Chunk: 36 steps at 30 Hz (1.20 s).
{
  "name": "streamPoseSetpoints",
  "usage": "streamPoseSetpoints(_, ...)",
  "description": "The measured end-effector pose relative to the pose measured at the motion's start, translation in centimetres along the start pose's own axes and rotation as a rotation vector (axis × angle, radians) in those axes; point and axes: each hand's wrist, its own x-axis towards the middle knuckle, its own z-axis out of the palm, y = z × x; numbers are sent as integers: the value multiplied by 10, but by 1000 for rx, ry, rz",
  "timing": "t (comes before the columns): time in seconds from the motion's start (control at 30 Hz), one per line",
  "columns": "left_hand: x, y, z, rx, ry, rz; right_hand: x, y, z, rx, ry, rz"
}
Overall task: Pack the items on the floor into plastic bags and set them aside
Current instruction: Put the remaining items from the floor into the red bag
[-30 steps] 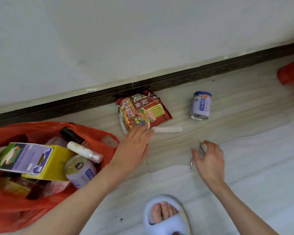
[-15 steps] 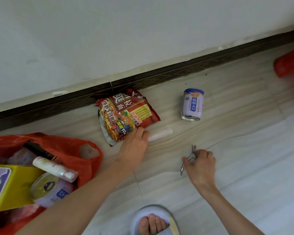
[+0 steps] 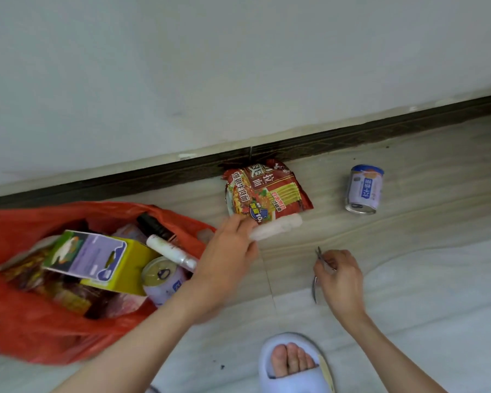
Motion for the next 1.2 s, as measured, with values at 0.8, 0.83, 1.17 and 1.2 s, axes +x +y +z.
streamPoseSetpoints(0.8, -135, -148, -144, 107, 454, -533, -13, -265, 126, 162, -632, -608)
streamPoseSetpoints(0.83, -134, -149, -142, 107, 444, -530, -14, -263, 129, 134, -637, -612)
streamPoseSetpoints(1.17, -134, -131, -137, 185, 265, -345, -19, -222, 93, 269, -384, -529)
streamPoseSetpoints(1.2, -130, -124, -134, 199, 258, -323, -14, -212, 84, 282, -343, -508)
